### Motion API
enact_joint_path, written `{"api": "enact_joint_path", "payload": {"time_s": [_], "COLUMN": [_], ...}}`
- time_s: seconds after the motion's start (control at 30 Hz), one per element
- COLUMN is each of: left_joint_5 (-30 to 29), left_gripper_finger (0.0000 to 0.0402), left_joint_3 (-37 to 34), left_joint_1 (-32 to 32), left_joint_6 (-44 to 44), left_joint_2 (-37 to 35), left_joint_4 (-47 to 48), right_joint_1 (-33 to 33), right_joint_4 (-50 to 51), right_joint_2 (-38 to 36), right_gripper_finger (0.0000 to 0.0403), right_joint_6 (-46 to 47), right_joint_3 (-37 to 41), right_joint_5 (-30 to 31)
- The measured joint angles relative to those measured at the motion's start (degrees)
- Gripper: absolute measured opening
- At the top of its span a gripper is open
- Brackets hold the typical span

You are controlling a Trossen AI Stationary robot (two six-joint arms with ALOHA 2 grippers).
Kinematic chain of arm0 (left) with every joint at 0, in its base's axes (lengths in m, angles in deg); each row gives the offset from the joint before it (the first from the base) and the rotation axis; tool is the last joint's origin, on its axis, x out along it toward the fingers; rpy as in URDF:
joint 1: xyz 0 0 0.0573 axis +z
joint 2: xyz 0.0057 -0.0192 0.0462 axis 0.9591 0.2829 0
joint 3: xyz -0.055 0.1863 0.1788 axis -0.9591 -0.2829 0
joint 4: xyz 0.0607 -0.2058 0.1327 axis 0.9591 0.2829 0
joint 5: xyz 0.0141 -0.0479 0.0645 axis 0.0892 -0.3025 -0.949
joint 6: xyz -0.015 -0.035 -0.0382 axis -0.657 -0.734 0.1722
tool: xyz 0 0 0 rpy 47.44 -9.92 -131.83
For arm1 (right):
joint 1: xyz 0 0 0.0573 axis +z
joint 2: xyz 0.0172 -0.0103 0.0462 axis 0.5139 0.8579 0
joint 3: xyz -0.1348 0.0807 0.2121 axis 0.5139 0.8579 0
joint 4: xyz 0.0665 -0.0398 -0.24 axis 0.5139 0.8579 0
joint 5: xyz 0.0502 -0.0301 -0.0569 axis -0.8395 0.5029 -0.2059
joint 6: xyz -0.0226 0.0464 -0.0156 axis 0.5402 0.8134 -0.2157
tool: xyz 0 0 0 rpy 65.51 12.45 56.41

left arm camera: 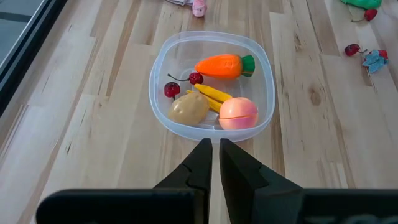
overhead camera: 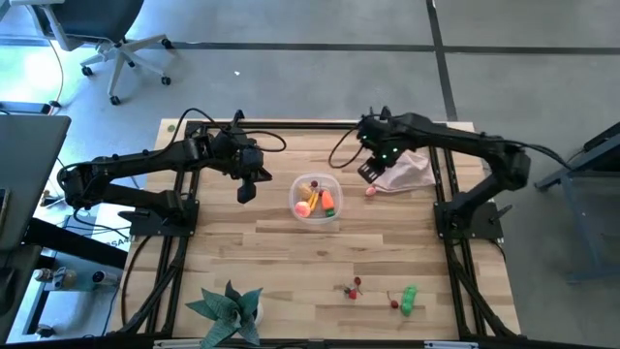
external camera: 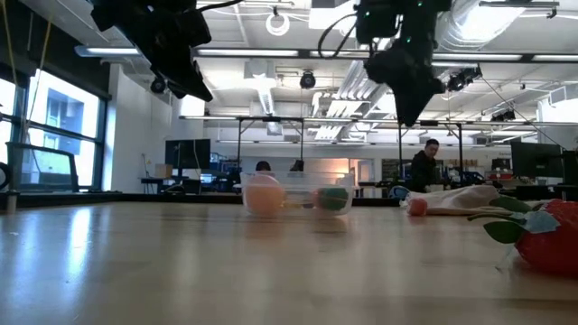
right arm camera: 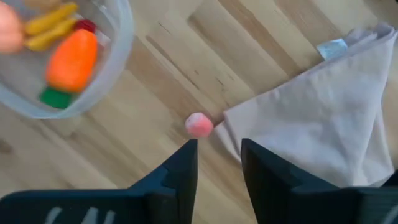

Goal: Pick and placing Produce into tupperware
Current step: Put the pink peach into the transparent bin

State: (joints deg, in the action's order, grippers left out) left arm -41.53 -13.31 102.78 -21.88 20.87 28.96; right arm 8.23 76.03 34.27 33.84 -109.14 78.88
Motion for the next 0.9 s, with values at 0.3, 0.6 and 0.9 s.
{"api": "enact_joint_path", "payload": {"time_s": [0.3,0.6,0.9], "left_joint_5": [0.00,0.00,0.00], "left_gripper_finger": [0.0021,0.0021,0.0021], "left_joint_3": [0.00,0.00,0.00], "left_joint_1": [0.01,0.00,0.00], "left_joint_6": [0.00,0.00,0.00], "left_joint_2": [0.00,0.00,0.00], "left_joint_4": [0.00,0.00,0.00], "right_joint_1": [3.80,3.55,0.97], "right_joint_4": [-5.63,-17.41,-26.33], "right_joint_2": [4.76,-0.32,-1.05], "right_gripper_finger": [0.0156,0.0192,0.0193], "right_joint_6": [-2.47,-0.93,0.15], "right_joint_3": [4.45,20.59,26.64], "right_joint_5": [1.43,-1.79,-6.41]}}
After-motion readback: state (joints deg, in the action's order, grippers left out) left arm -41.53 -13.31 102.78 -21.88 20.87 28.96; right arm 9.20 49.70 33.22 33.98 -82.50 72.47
